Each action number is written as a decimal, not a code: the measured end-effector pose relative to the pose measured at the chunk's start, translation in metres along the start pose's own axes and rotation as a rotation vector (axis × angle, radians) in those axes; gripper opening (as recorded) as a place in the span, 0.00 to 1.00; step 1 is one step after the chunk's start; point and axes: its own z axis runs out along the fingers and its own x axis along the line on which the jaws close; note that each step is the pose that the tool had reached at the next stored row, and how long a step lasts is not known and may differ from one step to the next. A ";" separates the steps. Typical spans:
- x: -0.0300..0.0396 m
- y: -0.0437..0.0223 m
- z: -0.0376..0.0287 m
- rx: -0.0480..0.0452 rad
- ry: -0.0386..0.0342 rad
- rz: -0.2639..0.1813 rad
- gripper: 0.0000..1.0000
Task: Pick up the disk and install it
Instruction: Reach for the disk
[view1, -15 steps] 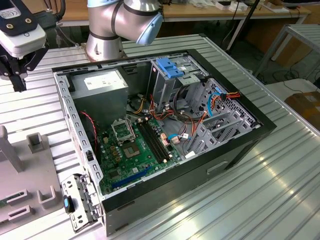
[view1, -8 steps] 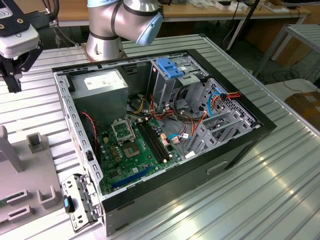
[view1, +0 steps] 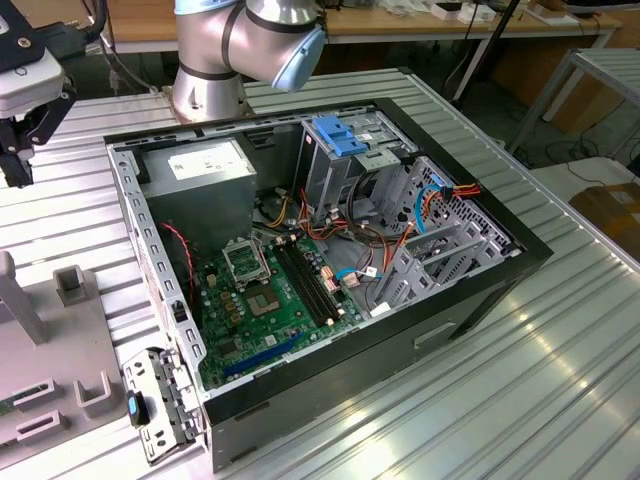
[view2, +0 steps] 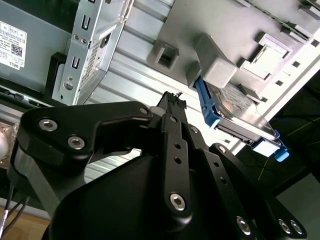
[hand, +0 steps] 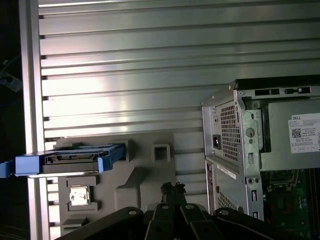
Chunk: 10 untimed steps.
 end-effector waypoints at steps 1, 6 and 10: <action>0.0005 0.0000 0.0000 0.0000 0.0000 0.000 0.11; 0.0052 -0.0004 -0.0002 0.0001 0.0001 0.000 0.11; 0.0130 -0.0010 -0.0004 0.0000 0.0001 0.000 0.11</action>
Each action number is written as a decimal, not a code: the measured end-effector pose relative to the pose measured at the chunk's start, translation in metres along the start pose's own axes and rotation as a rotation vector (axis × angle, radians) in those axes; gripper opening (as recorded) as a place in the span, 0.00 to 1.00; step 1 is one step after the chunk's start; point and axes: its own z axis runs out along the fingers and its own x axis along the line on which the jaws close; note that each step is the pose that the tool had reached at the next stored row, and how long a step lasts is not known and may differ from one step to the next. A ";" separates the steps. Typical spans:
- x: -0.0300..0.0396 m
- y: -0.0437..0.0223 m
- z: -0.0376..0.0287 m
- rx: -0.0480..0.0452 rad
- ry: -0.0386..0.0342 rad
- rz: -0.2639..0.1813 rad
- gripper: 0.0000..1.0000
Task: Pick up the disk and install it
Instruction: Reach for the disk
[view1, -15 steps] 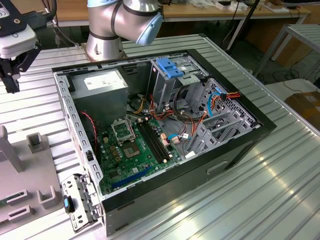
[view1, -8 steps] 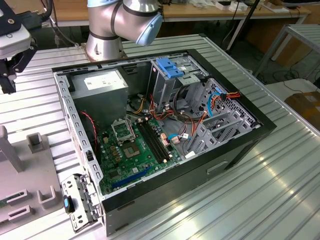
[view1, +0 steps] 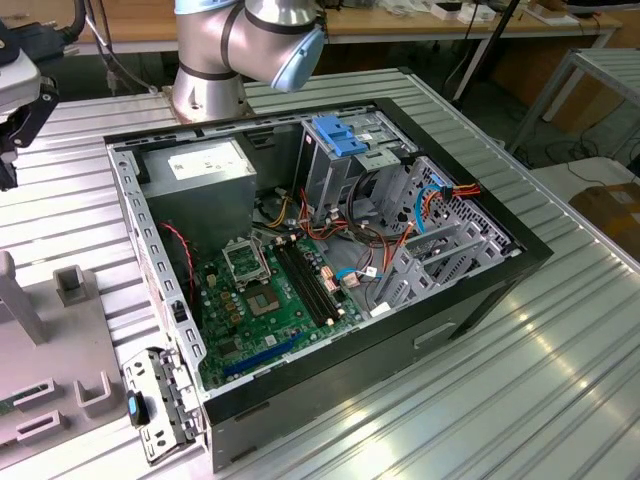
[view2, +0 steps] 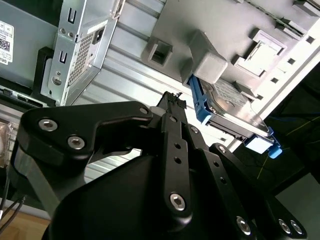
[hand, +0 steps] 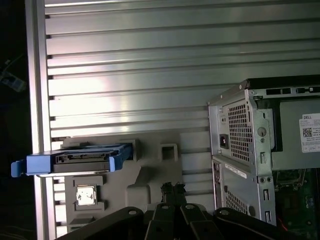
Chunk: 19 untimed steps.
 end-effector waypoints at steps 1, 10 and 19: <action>0.0012 -0.0001 0.0000 0.0000 0.0000 0.000 0.11; 0.0230 -0.0017 -0.0006 -0.0001 0.0003 0.000 0.11; 0.0613 -0.0032 -0.0015 -0.0003 0.0002 0.000 0.11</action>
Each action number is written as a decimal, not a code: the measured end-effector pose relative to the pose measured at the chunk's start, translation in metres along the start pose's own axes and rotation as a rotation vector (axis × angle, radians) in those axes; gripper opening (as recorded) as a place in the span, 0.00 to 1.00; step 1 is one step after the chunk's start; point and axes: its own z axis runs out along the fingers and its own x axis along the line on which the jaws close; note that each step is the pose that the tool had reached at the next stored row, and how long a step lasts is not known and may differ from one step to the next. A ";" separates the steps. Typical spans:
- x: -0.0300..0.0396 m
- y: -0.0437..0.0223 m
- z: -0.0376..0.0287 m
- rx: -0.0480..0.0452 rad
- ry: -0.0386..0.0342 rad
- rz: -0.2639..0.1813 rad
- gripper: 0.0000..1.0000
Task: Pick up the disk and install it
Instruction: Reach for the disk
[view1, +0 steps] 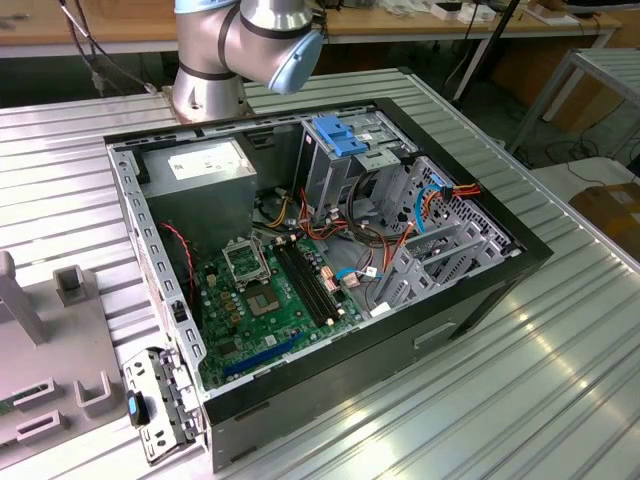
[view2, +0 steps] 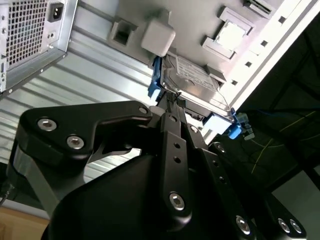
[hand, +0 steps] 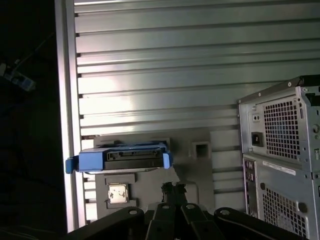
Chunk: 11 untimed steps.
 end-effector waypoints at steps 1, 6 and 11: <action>0.0121 0.0029 -0.0001 0.0000 0.0001 0.000 0.11; 0.0467 0.0067 -0.0006 -0.0004 0.0001 0.000 0.11; 0.0582 0.0066 -0.0008 -0.0006 0.0001 0.000 0.11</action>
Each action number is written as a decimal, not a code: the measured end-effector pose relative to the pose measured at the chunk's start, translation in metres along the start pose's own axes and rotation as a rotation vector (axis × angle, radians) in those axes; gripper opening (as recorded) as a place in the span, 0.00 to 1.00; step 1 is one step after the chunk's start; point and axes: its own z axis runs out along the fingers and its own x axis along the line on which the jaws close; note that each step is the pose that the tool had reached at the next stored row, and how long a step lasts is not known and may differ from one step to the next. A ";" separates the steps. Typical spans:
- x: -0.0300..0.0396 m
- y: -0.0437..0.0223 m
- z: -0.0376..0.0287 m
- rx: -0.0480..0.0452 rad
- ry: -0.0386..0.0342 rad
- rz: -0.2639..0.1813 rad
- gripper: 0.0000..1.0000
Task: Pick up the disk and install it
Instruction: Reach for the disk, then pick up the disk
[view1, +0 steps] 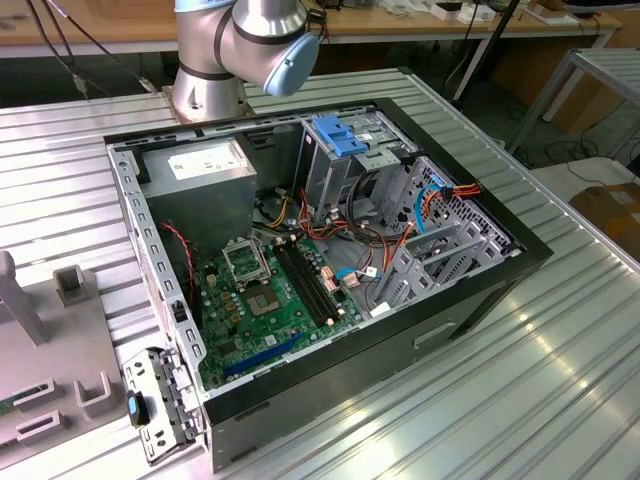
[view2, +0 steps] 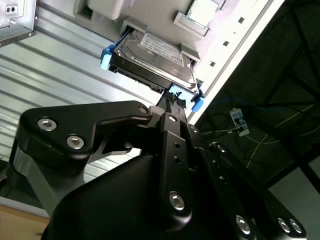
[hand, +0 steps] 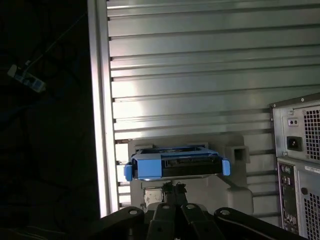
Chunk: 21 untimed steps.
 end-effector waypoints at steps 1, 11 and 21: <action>0.0000 0.0000 0.0000 0.0000 0.0000 0.000 0.11; 0.0006 0.0000 0.0000 -0.0011 0.0022 -0.048 0.11; 0.0005 0.0000 0.0000 -0.0090 0.0185 -0.408 0.11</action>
